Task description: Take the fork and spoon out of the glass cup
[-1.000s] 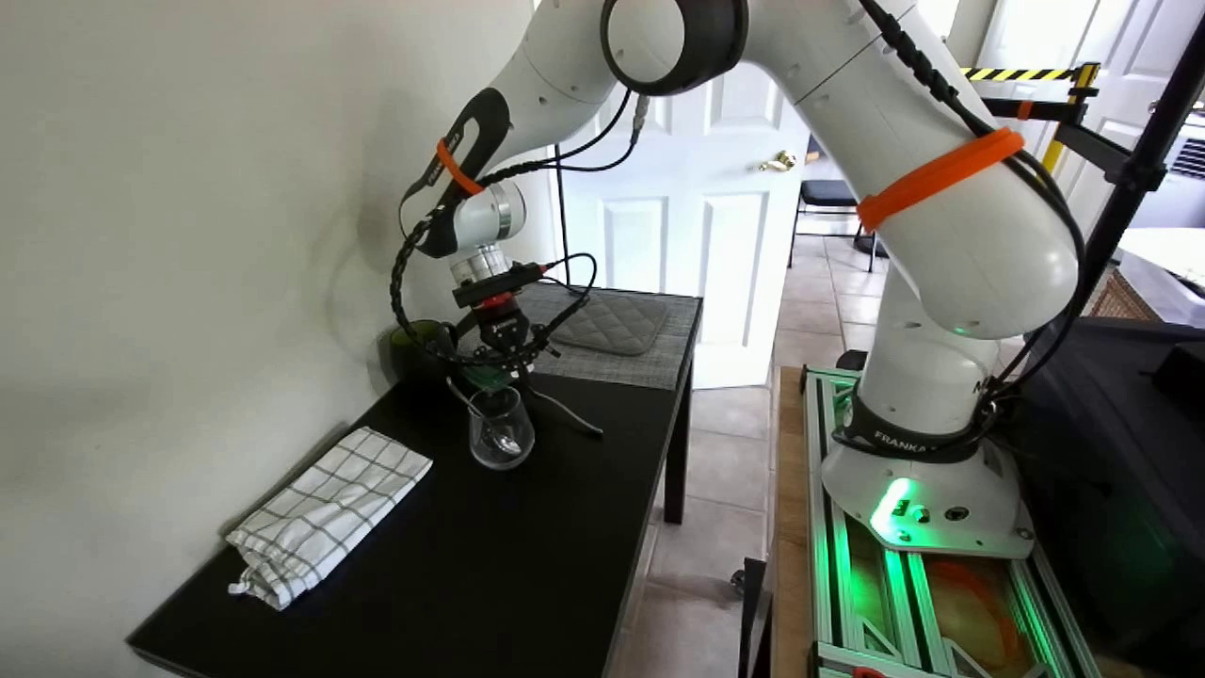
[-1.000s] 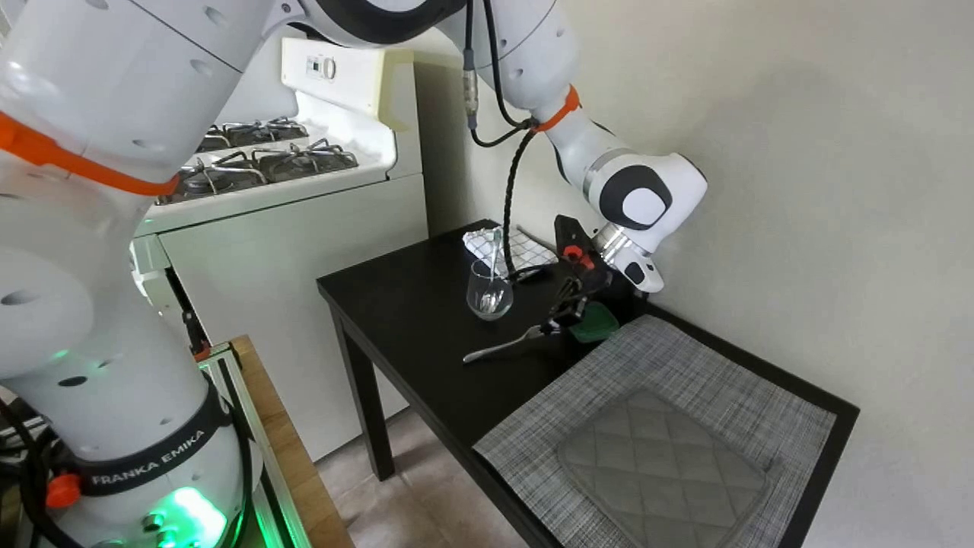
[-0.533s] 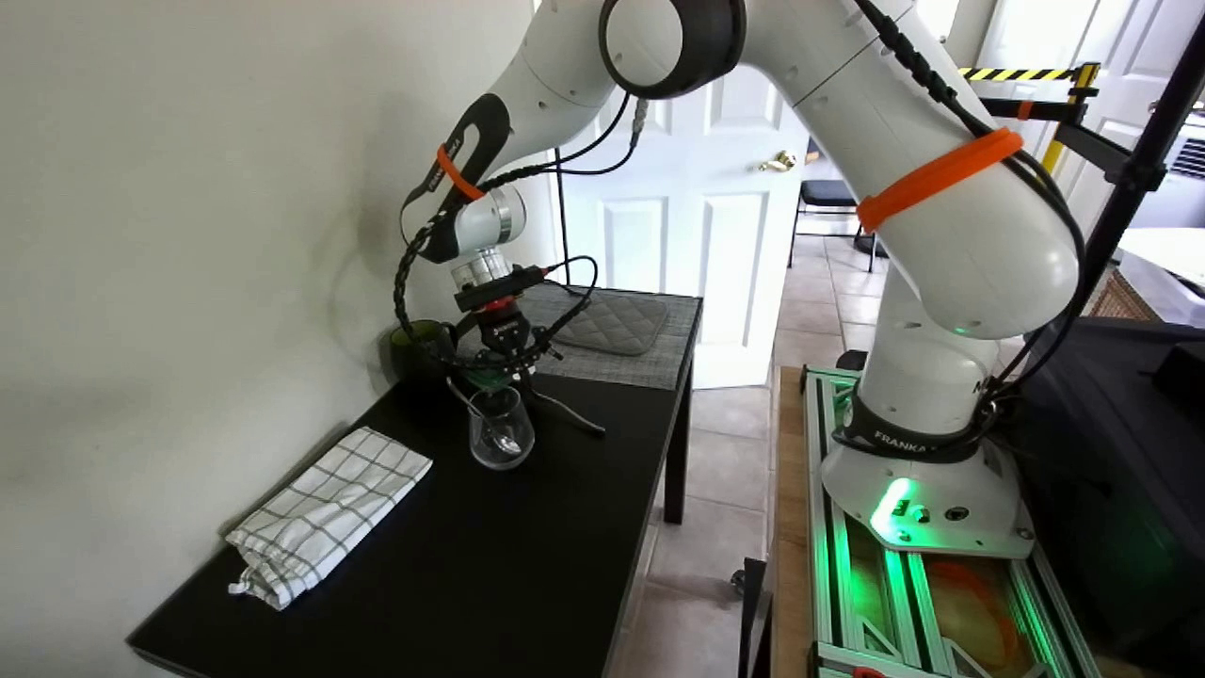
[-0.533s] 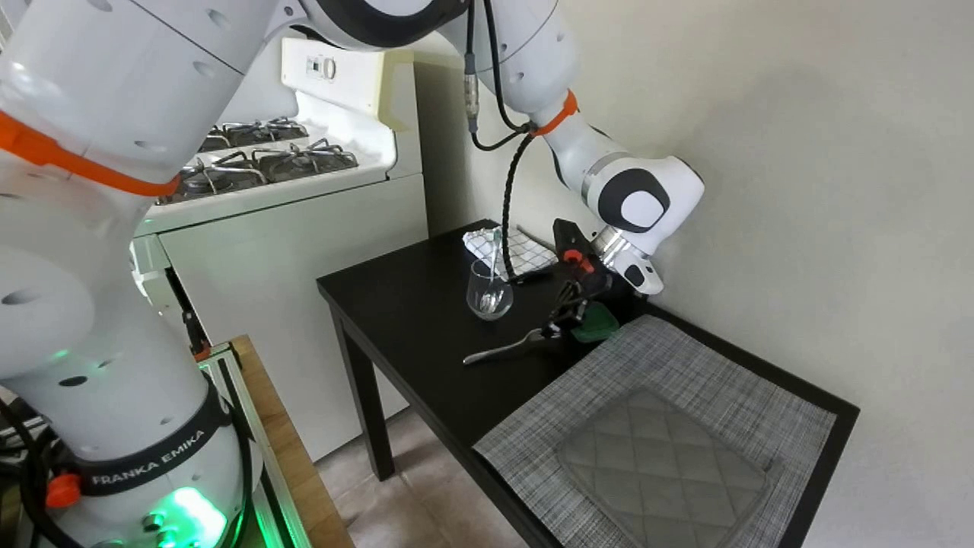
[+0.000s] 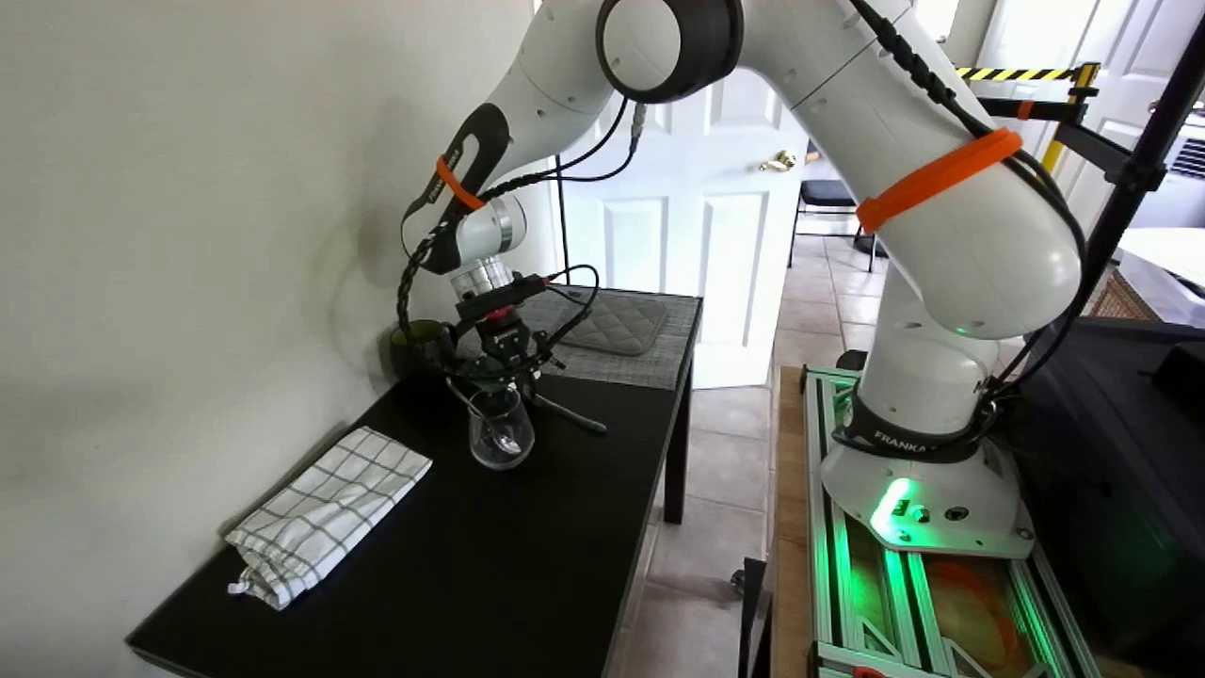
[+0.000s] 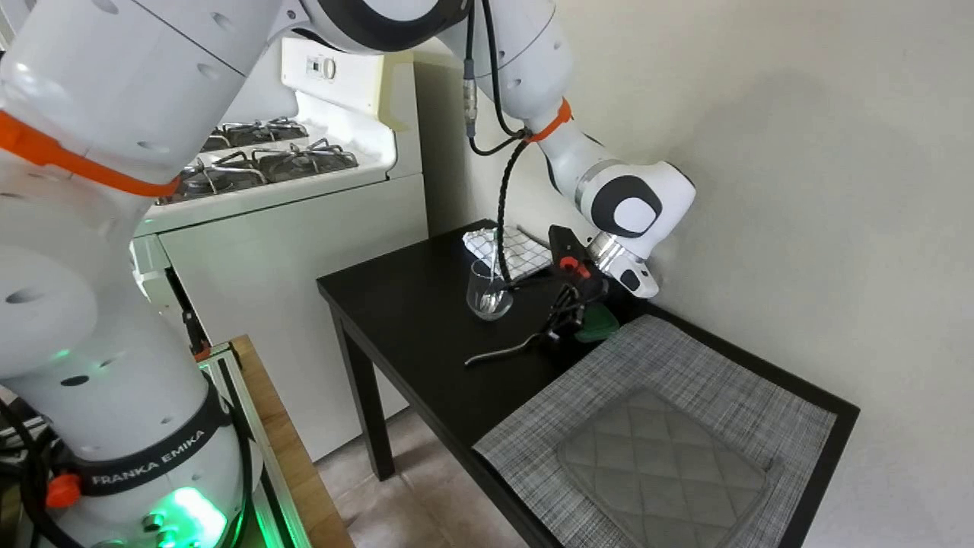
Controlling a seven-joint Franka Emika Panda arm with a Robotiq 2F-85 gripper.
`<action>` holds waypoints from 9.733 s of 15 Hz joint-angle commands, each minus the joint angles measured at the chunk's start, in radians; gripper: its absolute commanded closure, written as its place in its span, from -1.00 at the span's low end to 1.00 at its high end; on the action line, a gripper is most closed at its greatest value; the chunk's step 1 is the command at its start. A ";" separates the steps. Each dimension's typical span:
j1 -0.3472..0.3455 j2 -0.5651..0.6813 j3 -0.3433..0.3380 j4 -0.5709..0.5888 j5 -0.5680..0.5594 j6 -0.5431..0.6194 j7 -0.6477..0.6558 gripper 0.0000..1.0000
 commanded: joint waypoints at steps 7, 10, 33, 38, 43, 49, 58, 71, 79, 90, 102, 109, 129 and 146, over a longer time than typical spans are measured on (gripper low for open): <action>0.022 -0.091 0.010 -0.049 -0.002 0.014 -0.034 -0.97; 0.034 -0.154 0.019 -0.063 0.002 0.002 -0.025 -1.00; 0.185 -0.378 0.104 -0.228 0.009 -0.035 0.127 -0.98; 0.188 -0.373 0.104 -0.222 0.003 0.022 0.126 -1.00; 0.192 -0.370 0.106 -0.223 -0.001 0.066 0.130 -0.38; 0.198 -0.371 0.105 -0.226 -0.006 0.080 0.132 0.57; 0.199 -0.381 0.106 -0.227 -0.011 0.080 0.142 0.97; 0.174 -0.465 0.109 -0.209 0.014 -0.005 0.114 0.96; 0.131 -0.506 0.097 -0.132 0.037 -0.151 0.084 0.96; 0.067 -0.482 0.052 -0.048 0.032 -0.327 0.097 0.96; 0.059 -0.367 0.017 -0.065 -0.021 -0.356 0.115 0.96; 0.062 -0.261 -0.004 -0.048 -0.025 -0.352 0.168 0.96; 0.037 -0.087 -0.032 0.050 0.003 -0.346 0.334 0.96; 0.031 0.008 -0.043 0.107 -0.012 -0.331 0.349 0.96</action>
